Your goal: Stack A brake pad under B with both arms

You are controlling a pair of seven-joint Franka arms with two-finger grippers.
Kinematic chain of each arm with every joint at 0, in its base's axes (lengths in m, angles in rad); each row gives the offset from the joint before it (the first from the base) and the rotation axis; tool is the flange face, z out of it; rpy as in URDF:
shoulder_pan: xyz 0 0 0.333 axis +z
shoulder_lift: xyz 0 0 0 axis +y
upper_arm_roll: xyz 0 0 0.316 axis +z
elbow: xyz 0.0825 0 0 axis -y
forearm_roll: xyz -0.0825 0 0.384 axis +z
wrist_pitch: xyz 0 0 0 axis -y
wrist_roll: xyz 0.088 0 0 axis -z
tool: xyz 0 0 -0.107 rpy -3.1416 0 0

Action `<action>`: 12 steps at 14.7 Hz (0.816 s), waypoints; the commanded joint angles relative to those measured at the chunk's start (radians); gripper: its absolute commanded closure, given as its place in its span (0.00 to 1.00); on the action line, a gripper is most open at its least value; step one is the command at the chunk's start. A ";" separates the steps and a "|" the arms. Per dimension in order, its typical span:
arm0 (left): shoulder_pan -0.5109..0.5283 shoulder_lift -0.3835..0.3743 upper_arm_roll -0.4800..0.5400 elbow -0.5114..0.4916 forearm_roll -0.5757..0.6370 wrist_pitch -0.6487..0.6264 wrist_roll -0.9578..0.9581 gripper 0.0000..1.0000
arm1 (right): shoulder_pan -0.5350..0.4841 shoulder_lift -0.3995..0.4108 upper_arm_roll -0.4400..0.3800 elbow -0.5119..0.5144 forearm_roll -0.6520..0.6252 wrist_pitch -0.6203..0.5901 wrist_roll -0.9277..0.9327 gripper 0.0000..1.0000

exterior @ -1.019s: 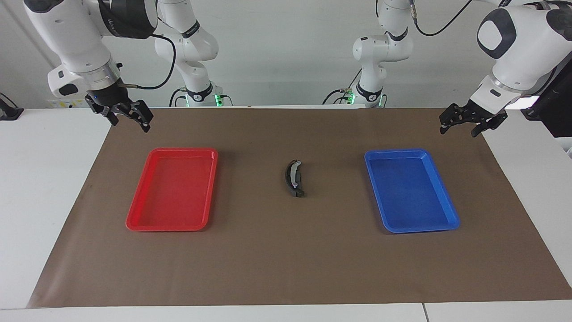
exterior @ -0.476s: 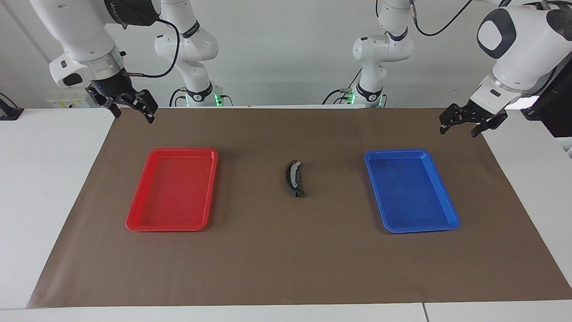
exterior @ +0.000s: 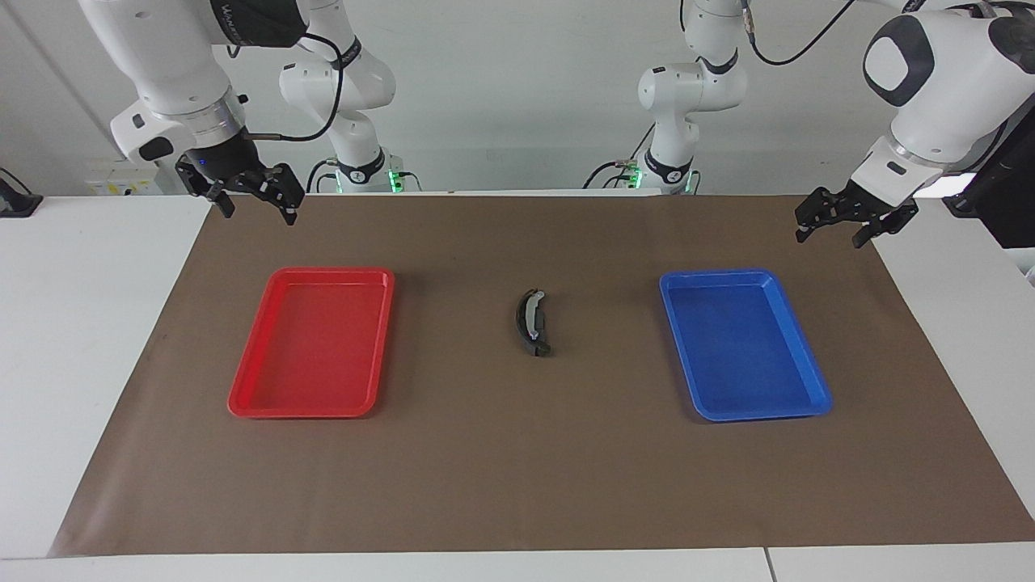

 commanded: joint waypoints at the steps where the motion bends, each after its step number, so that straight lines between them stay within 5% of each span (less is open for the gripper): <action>1: 0.008 -0.001 -0.006 0.008 0.004 -0.019 0.003 0.01 | -0.013 0.009 0.002 0.021 -0.003 -0.009 -0.058 0.00; 12: 0.008 -0.001 -0.006 0.008 0.004 -0.019 0.003 0.01 | -0.019 0.006 0.002 0.028 -0.003 -0.018 -0.061 0.00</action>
